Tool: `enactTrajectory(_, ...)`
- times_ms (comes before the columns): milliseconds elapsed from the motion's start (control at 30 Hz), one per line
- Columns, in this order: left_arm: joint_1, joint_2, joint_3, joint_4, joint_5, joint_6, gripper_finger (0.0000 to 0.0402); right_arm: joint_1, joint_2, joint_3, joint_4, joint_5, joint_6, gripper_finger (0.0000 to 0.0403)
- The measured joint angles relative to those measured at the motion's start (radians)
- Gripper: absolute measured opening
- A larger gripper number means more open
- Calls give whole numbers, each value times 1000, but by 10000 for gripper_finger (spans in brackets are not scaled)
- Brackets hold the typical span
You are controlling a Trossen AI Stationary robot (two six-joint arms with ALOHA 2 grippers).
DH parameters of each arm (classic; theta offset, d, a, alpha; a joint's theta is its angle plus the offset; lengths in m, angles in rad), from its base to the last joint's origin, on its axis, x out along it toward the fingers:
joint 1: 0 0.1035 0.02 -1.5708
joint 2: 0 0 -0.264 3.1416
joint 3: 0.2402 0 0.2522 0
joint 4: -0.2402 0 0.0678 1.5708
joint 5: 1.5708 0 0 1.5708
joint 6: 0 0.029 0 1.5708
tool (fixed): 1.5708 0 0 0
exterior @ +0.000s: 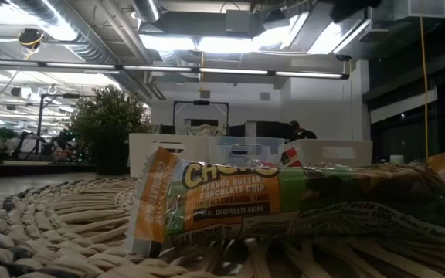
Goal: Pick and place Granola Bars by type
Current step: Put the blue granola bar into the transparent bin
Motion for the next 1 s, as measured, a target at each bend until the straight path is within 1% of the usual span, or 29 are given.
enactTrajectory(100, 21, 39, 65, -72, 0, -6, 23, 20, -65, -149, 51, 4, 79, 134)
enactTrajectory(167, 30, 78, 141, -89, 17, 19, 24, 34, -101, -247, 93, 4, 127, 134)
enactTrajectory(233, 44, 132, 244, -133, 39, 57, 24, 45, -131, -319, 121, 1, 173, 133)
enactTrajectory(300, 65, 198, 350, -196, 52, 86, 24, 56, -151, -360, 139, -3, 203, 133)
enactTrajectory(400, 99, 287, 492, -281, 73, 100, 24, 70, -157, -381, 142, -3, 224, 133)
enactTrajectory(500, 125, 349, 579, -335, 128, 89, 24, 77, -160, -375, 144, 2, 224, 133)
enactTrajectory(600, 139, 400, 590, -380, 153, 67, 24, 76, -159, -374, 150, 4, 218, 133)
enactTrajectory(667, 139, 440, 586, -428, 152, 57, 24, 76, -159, -374, 156, 5, 200, 133)
enactTrajectory(833, 120, 566, 586, -572, 68, 62, 24, 76, -159, -374, 171, 5, 174, 133)
enactTrajectory(933, 101, 651, 584, -592, 63, 82, 24, 76, -159, -374, 180, 5, 165, 133)
enactTrajectory(1000, 93, 693, 584, -588, 79, 83, 24, 76, -159, -374, 186, 5, 153, 133)
